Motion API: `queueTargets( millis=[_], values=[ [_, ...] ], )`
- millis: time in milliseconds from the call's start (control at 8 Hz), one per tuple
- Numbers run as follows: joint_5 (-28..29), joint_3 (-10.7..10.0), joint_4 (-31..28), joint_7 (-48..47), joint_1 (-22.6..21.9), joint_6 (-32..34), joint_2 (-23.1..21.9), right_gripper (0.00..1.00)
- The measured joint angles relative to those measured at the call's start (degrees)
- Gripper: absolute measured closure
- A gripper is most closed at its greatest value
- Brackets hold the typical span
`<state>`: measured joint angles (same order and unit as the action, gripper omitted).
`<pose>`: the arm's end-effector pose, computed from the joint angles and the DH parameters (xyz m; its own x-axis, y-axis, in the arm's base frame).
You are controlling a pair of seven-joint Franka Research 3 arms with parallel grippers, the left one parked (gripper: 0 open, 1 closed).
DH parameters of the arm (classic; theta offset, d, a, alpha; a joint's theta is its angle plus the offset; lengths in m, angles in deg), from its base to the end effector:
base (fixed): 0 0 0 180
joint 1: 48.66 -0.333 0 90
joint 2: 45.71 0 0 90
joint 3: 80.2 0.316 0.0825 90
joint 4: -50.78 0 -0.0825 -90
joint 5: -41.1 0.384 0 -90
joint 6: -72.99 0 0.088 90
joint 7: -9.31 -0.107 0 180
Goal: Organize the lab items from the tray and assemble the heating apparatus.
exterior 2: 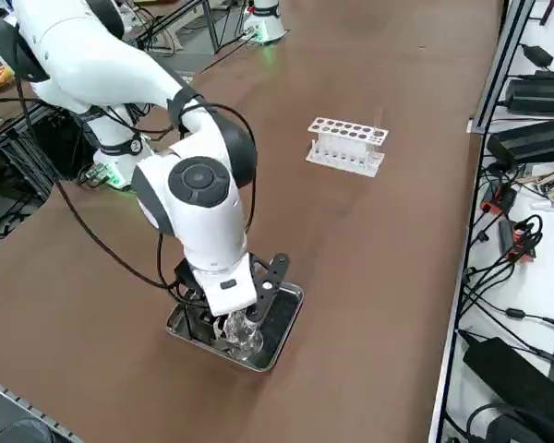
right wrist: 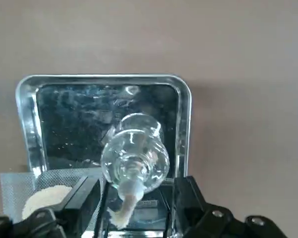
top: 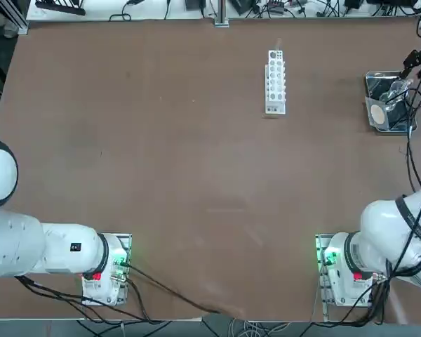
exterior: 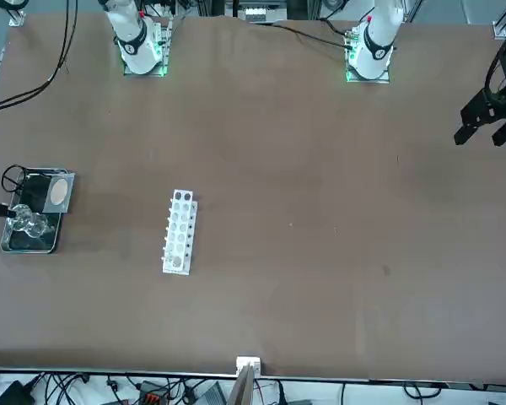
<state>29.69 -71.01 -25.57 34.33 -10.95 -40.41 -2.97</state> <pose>0.6213 -0.3808 0.2840 0.9939 -0.0119 -0.1100 -0.0096 -0.9997 0.0217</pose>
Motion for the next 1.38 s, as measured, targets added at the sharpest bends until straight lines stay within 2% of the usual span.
queueTargets(
  millis=[250,875,1000,1375],
  values=[
    [0.01,0.01,-0.23,0.23,0.23,0.01,0.45,0.17],
    [0.06,0.06,-0.33,0.27,0.22,0.00,1.42,0.29],
    [0.06,0.08,-0.37,0.27,0.21,0.00,1.51,0.36],
    [0.06,0.10,-0.38,0.27,0.21,0.00,1.69,0.45]
  ],
)
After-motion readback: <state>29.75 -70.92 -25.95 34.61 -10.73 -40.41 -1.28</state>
